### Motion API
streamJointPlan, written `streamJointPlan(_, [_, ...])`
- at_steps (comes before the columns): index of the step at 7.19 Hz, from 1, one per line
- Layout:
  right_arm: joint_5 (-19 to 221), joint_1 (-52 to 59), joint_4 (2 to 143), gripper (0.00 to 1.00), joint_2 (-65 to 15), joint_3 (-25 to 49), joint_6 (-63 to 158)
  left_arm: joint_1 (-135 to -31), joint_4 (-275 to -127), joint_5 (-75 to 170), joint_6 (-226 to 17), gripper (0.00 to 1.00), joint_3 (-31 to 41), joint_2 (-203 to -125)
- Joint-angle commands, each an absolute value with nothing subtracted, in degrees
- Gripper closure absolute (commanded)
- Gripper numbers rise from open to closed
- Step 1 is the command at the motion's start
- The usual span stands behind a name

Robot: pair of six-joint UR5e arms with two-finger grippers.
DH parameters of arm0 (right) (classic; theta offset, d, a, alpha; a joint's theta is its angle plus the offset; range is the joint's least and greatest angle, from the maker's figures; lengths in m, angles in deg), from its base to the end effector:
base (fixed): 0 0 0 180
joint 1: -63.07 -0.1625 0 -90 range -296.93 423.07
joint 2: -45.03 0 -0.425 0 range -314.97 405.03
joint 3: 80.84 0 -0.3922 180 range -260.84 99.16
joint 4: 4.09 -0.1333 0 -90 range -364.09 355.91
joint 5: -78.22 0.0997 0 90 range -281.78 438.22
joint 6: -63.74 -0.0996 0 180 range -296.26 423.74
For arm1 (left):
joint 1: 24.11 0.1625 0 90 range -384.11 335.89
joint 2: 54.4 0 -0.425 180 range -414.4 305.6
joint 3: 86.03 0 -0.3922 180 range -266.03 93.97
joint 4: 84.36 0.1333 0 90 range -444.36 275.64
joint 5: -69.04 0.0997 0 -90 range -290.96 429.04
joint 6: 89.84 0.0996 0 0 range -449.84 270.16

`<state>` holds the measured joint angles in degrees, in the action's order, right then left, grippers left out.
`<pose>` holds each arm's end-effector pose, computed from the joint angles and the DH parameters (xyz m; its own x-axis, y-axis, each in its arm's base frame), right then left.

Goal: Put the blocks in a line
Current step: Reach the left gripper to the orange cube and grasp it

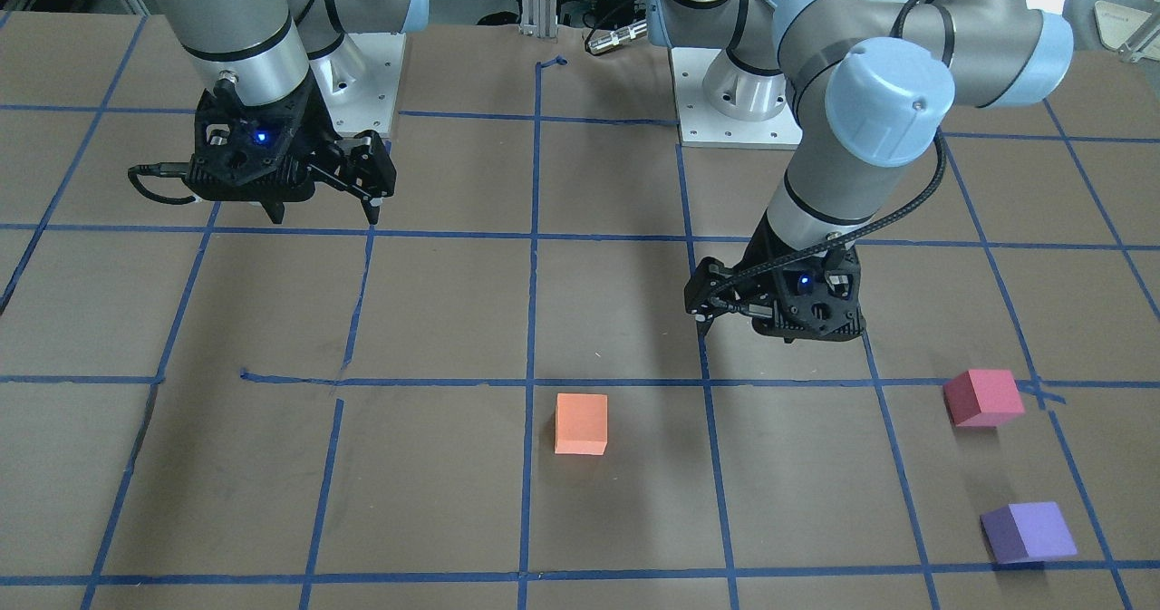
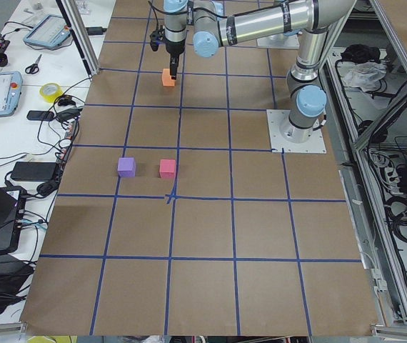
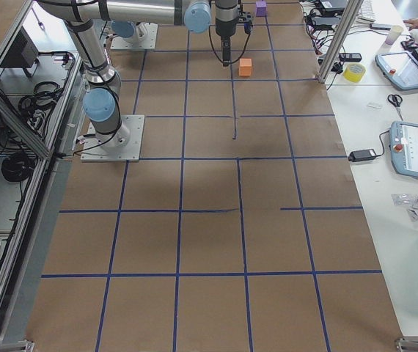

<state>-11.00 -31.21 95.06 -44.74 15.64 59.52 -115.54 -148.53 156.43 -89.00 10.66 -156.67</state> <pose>0.1712 -0.4836 0.4464 -0.9999 -0.0017 -0.0167 -0.0010 0.9991 -0.0415 -0.1521 -0.5685 0.3635 -0.9980 0.0449 0.0435 0.0394 0.9920 -0.1203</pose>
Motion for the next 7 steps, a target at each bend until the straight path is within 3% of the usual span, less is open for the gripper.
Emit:
streamJointPlan(1, [-10.7, -31.1, 94.3, 0.0, -45.1, 15.8, 59.1, -119.0, -142.6, 156.8, -95.4, 0.0, 8.2, -162.7])
streamJointPlan(7, [-9.8, -25.6, 93.4, 0.0, -46.5, 15.9, 66.6, -128.3, -135.3, 157.9, -104.4, 0.0, 5.3, -175.8])
